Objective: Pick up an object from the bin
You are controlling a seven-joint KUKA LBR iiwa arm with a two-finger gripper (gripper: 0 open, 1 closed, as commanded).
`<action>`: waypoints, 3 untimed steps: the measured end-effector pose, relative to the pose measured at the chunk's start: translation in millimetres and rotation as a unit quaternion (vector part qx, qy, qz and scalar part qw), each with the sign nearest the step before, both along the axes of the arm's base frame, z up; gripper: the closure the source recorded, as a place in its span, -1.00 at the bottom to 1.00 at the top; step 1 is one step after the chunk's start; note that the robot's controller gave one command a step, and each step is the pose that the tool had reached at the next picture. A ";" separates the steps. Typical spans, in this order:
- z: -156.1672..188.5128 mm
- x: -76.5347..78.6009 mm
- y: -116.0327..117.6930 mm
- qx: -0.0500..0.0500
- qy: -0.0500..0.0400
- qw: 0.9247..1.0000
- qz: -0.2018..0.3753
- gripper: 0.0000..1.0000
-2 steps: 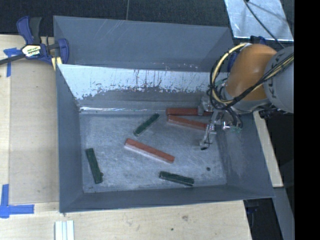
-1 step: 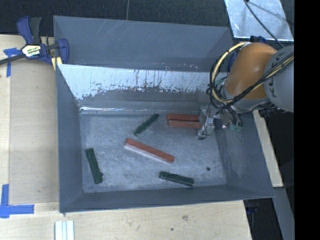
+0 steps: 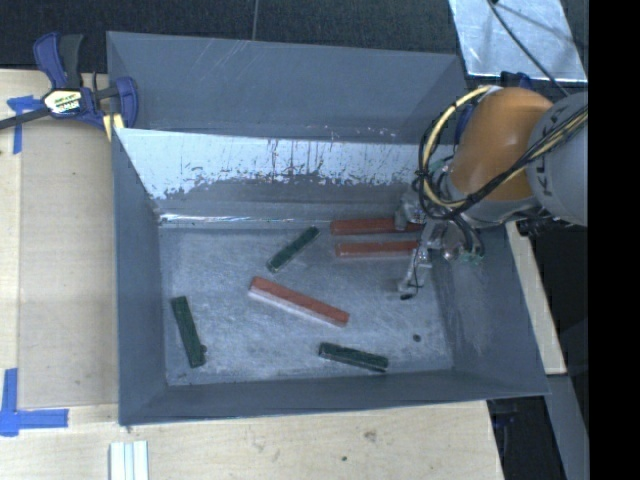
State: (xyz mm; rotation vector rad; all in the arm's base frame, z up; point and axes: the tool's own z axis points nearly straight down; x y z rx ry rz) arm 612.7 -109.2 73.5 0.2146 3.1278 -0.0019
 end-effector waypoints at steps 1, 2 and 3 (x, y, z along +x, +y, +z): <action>-2.5 11.4 29.2 -0.002 0.001 0.999 0.044 -1.00; -0.7 13.0 115.4 0.001 0.001 0.994 0.113 -1.00; -3.0 -6.1 235.3 0.002 0.001 0.986 0.165 -1.00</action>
Offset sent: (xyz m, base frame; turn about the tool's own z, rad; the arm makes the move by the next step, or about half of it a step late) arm 0.0108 0.0319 -0.0035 -0.0913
